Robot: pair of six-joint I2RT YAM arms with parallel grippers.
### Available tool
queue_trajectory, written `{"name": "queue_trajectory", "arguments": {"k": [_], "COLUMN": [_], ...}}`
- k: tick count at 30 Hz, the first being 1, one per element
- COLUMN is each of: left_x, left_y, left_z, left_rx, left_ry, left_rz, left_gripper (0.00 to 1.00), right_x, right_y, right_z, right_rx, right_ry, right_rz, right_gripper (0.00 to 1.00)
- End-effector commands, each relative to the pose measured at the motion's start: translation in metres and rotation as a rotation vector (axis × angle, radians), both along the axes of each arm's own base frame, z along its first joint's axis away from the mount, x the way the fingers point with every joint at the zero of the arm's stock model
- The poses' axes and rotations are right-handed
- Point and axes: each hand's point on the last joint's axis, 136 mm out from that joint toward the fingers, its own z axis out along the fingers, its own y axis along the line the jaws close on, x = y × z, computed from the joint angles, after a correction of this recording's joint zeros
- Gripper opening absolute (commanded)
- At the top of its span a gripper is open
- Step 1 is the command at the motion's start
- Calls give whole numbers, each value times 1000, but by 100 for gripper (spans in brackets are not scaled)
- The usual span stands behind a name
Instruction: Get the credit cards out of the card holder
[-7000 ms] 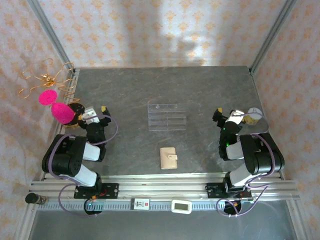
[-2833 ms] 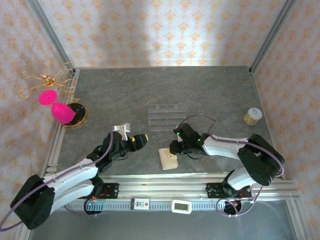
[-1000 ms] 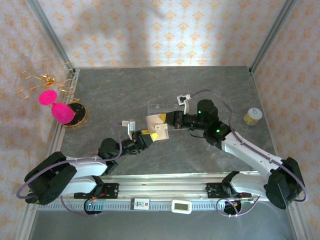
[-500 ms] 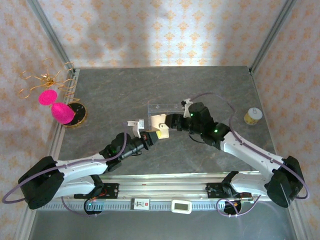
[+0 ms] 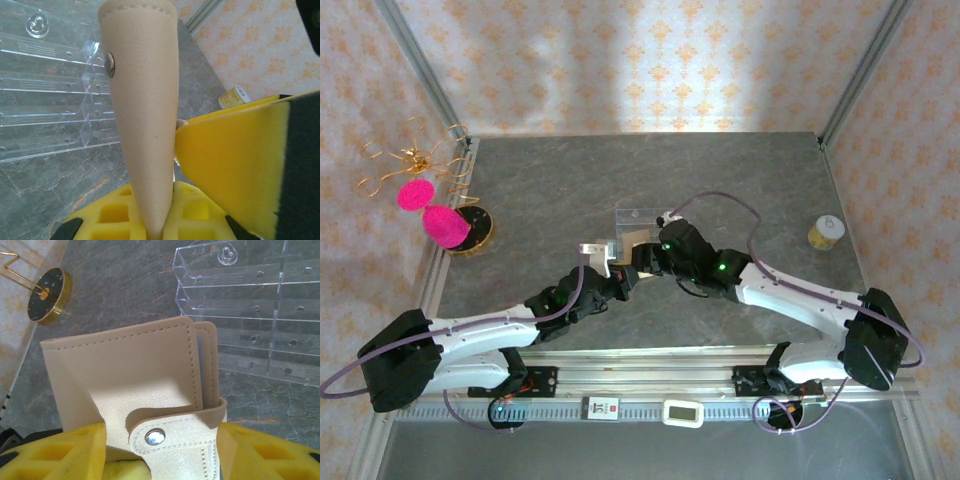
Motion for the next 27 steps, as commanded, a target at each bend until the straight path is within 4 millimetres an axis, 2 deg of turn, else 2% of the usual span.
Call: {"name": "queue_trajectory", "arguments": {"k": [1, 5, 9, 12, 13, 16, 22, 25, 27], "left_x": [2, 1, 1, 1, 1, -1, -7, -12, -16], "left_y": [-5, -4, 0, 5, 5, 4, 0, -2, -4], "left_z": [25, 27, 29, 27, 27, 23, 9, -3, -16], "left_rx": [-23, -34, -40, -32, -32, -37, -38, -54, -63], "left_ry": [-60, -61, -66, -61, -58, -45, -5, 39, 90], "left_rz": [-2, 2, 19, 37, 38, 30, -12, -47, -84], "left_gripper": [0, 0, 0, 0, 0, 0, 0, 0, 0], "right_x": [14, 18, 18, 19, 18, 15, 7, 3, -4], "right_y": [-4, -5, -13, -21, -23, -28, -45, -54, -51], "right_z": [6, -8, -21, -21, -21, -22, -39, -48, -46], "right_rx": [-34, -95, -152, -169, -168, -158, -159, -135, -78], "right_ry": [-40, -20, -8, -26, -31, -43, -3, 27, 30], "right_rz": [-69, -79, -99, -118, -121, -121, -132, -129, -86], "right_gripper": [55, 41, 21, 2, 0, 0, 0, 0, 0]}}
